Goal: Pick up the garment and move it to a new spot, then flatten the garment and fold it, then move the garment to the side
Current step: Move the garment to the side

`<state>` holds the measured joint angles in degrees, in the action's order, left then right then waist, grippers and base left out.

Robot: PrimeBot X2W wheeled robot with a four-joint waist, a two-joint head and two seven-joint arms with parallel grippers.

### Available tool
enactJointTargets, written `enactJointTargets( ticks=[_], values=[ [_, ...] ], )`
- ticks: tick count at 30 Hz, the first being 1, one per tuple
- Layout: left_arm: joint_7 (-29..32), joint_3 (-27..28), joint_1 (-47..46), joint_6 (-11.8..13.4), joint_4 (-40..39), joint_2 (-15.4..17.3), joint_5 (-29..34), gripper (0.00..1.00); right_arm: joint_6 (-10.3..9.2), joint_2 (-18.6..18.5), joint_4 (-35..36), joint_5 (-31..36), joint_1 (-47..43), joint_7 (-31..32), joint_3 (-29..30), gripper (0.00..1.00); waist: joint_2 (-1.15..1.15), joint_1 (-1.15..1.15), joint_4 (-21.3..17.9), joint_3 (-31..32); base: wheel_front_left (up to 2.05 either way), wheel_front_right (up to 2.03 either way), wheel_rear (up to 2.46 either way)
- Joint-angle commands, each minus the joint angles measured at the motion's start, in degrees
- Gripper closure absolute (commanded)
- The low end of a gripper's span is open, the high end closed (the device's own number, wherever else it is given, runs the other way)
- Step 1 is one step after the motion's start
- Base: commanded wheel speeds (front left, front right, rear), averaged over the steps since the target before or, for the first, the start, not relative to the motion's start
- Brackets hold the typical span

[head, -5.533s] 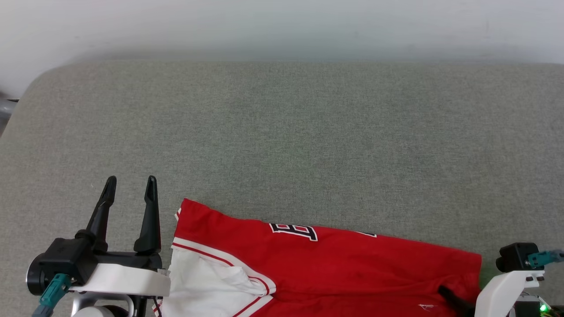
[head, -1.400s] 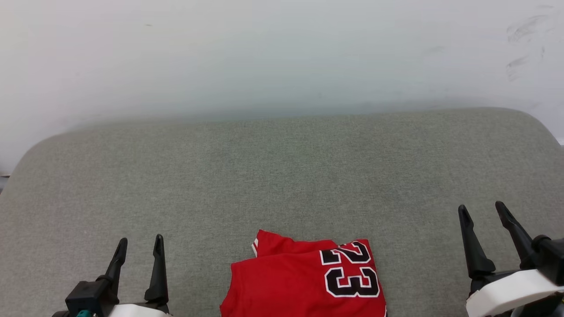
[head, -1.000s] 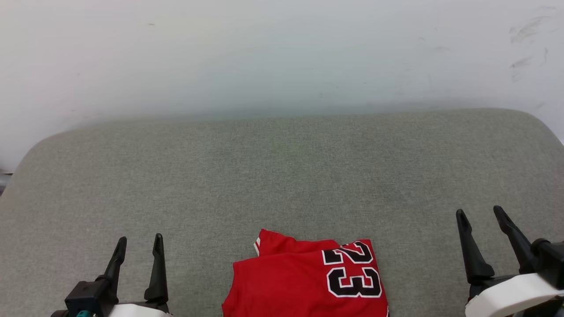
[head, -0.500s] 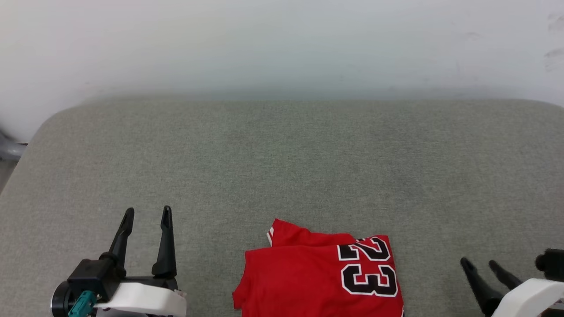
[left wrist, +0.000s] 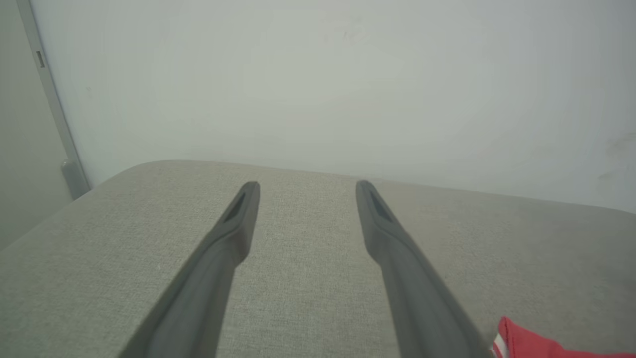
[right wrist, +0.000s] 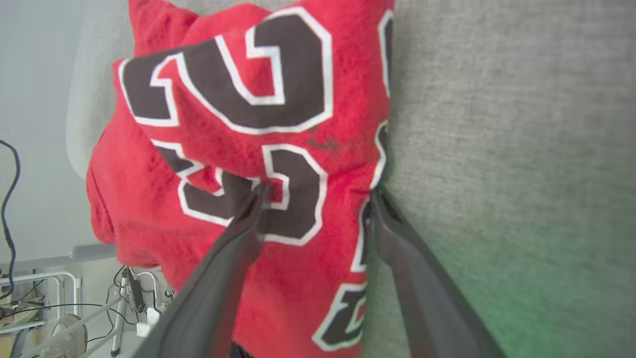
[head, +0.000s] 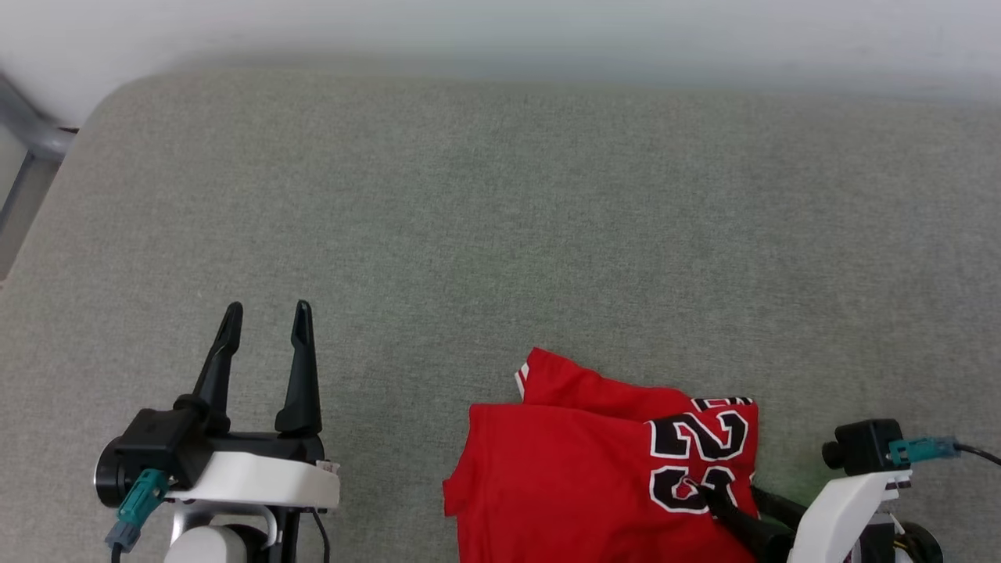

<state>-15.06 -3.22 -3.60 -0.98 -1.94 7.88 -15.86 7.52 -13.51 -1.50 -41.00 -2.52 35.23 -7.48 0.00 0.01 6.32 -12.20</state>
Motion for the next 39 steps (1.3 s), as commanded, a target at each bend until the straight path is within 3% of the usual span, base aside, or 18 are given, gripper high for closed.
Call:
enactJointTargets(
  ticks=[1,6,7,8,9,13,20,28,39],
  values=[
    [-0.11,0.11,-0.98,-0.22,0.05,-0.42,0.32,0.00,-0.07,-0.10,-1.14,-0.43,0.45,-0.07,-0.58,0.00,0.00,-0.01,1.10,-1.42,0.00,0.00,0.00],
    [-0.11,1.14,-1.84,-1.46,0.87,-1.44,1.14,0.00,-0.12,-0.47,-5.75,-2.09,2.09,0.03,-3.29,0.00,0.00,-0.01,1.63,-2.58,0.00,0.00,0.00],
    [-0.11,1.36,-1.97,-1.57,1.02,-1.62,1.23,0.00,-0.15,-0.59,-6.51,-2.25,2.29,0.04,-3.64,0.57,0.00,-0.01,1.65,-2.64,0.00,0.00,0.00],
    [-0.11,1.56,-2.01,-1.79,1.15,-1.81,1.40,0.00,-0.17,-0.69,-6.94,-2.59,2.55,-0.17,-3.95,0.85,0.00,-0.01,1.62,-2.61,0.00,0.00,0.00],
    [-0.12,1.77,-1.99,-1.97,1.28,-1.95,1.59,0.00,-0.17,-0.69,-7.35,-3.05,2.64,-0.16,-4.25,1.00,0.00,-0.01,1.55,-2.52,0.00,0.00,0.00],
    [-0.11,2.58,-1.47,-2.48,1.82,-2.37,2.07,0.00,-0.11,-1.64,-7.16,-3.18,3.43,-1.11,-4.90,1.00,0.00,-0.01,0.94,-1.46,0.00,0.00,0.00],
    [-0.11,4.43,0.44,-3.35,1.27,-3.11,3.36,0.00,-0.10,-5.19,-6.38,-2.16,5.70,-2.04,-3.56,1.00,0.00,-0.01,-4.92,2.68,0.00,0.00,0.00],
    [-0.11,4.19,1.04,-3.69,-0.48,-3.31,5.26,0.00,-0.07,-8.54,-5.77,-0.89,8.70,-0.48,-2.71,1.00,0.00,-0.01,-15.32,2.93,0.00,0.00,0.00],
    [0.32,3.13,-1.45,-4.48,-3.92,-0.51,7.58,0.00,-0.06,-9.44,-9.46,0.39,18.79,-3.16,-5.36,1.00,0.00,-0.01,-30.51,-4.29,0.00,0.00,0.00]
  ],
)
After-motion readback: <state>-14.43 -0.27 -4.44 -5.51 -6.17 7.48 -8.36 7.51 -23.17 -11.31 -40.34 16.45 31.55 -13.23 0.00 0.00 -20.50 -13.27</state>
